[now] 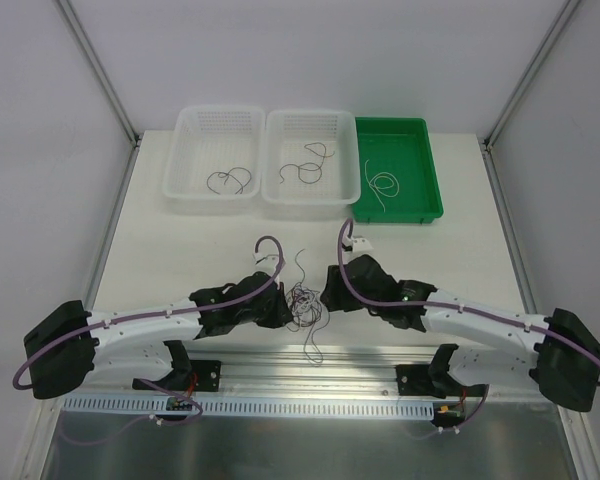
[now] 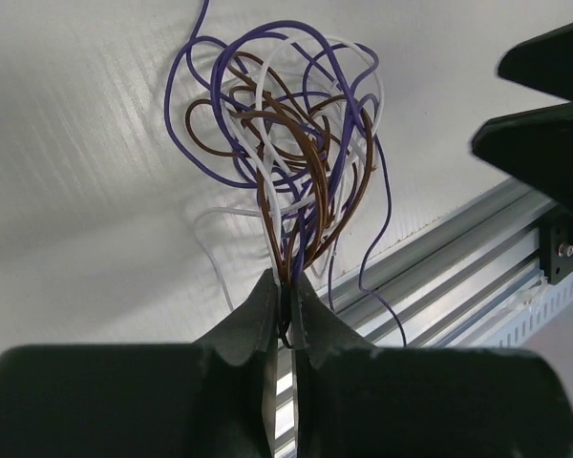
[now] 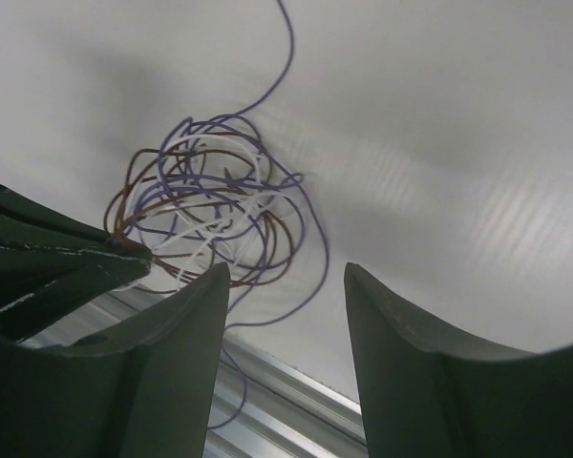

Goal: Untangle the cables

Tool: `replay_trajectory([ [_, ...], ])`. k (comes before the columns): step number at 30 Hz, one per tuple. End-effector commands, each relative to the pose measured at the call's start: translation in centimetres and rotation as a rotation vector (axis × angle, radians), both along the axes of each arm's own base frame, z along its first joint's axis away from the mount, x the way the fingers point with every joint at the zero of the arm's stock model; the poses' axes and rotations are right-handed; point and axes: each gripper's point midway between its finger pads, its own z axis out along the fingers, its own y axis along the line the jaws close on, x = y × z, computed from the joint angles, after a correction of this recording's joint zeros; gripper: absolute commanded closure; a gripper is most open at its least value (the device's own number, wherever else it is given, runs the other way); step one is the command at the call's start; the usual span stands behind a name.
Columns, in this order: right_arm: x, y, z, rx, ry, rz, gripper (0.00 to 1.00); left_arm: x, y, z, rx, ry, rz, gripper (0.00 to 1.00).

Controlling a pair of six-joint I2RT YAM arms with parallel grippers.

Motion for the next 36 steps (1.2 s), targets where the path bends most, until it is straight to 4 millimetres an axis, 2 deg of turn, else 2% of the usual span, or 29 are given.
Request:
replay_trajectory([
  [1, 0.1, 4.8, 1.5, 0.164, -0.029, 0.114, 0.45, -0.2, -0.8, 1.1, -0.046, -0.029, -0.029, 1.00],
  [2, 0.1, 5.2, 0.3, 0.150, -0.009, 0.120, 0.45, -0.2, -0.7, 1.2, -0.049, -0.031, -0.029, 1.00],
  [3, 0.1, 6.0, 0.4, 0.175, -0.011, 0.138, 0.45, -0.2, -0.7, 1.2, -0.050, -0.032, -0.029, 1.00],
  [5, 0.4, 6.5, -1.1, 0.159, 0.008, 0.136, 0.45, -0.2, -0.6, 1.4, -0.057, -0.040, -0.029, 1.00],
  [10, 0.5, 6.9, -3.8, 0.113, 0.041, 0.136, 0.51, -0.3, -0.3, 2.1, -0.083, -0.065, -0.032, 1.00],
  [13, 0.5, 6.8, -4.0, 0.112, 0.034, 0.135, 0.71, -0.3, 0.0, 2.4, -0.096, -0.081, -0.032, 1.00],
  [14, 0.6, 6.5, -3.8, 0.107, 0.027, 0.129, 0.84, -0.3, 0.1, 2.4, -0.097, -0.085, -0.027, 1.00],
  [16, 1.1, 5.2, -2.7, 0.075, -0.014, 0.095, 0.93, -0.1, 0.5, 2.6, -0.105, -0.103, -0.008, 1.00],
  [17, 1.4, 3.5, -2.9, 0.009, -0.025, 0.057, 0.99, 0.0, 0.8, 2.4, -0.101, -0.105, -0.001, 1.00],
  [18, 1.7, 3.0, -1.0, 0.028, -0.067, 0.040, 0.99, -0.1, 1.1, 2.4, -0.102, -0.107, 0.010, 1.00],
  [20, 2.0, 1.2, 0.4, -0.007, -0.110, 0.007, 0.99, 0.1, 1.9, 2.0, -0.078, -0.111, 0.037, 0.97],
  [21, 2.2, -0.8, 0.6, -0.070, -0.128, -0.039, 0.99, 0.2, 2.2, 1.9, -0.070, -0.115, 0.046, 0.96],
  [22, 2.3, -1.7, 2.5, -0.048, -0.168, -0.063, 0.99, 0.4, 2.6, 2.0, -0.063, -0.125, 0.063, 0.96],
  [23, 2.4, -3.5, 2.8, -0.097, -0.184, -0.103, 0.99, 0.4, 3.1, 1.7, -0.042, -0.121, 0.070, 0.95],
  [26, 2.2, -5.9, 5.9, -0.064, -0.239, -0.159, 0.99, 0.7, 3.8, 1.8, -0.027, -0.137, 0.100, 0.96],
  [29, 1.7, -7.3, 7.9, -0.009, -0.277, -0.186, 0.99, 1.0, 4.5, 1.9, -0.018, -0.143, 0.135, 0.97],
  [33, 1.7, -9.5, 8.6, -0.025, -0.309, -0.240, 0.99, 1.3, 5.5, 2.1, -0.013, -0.154, 0.180, 0.93],
  [36, 1.6, -10.6, 7.6, -0.082, -0.294, -0.273, 0.99, 1.8, 6.3, 2.5, -0.014, -0.177, 0.228, 0.92],
])
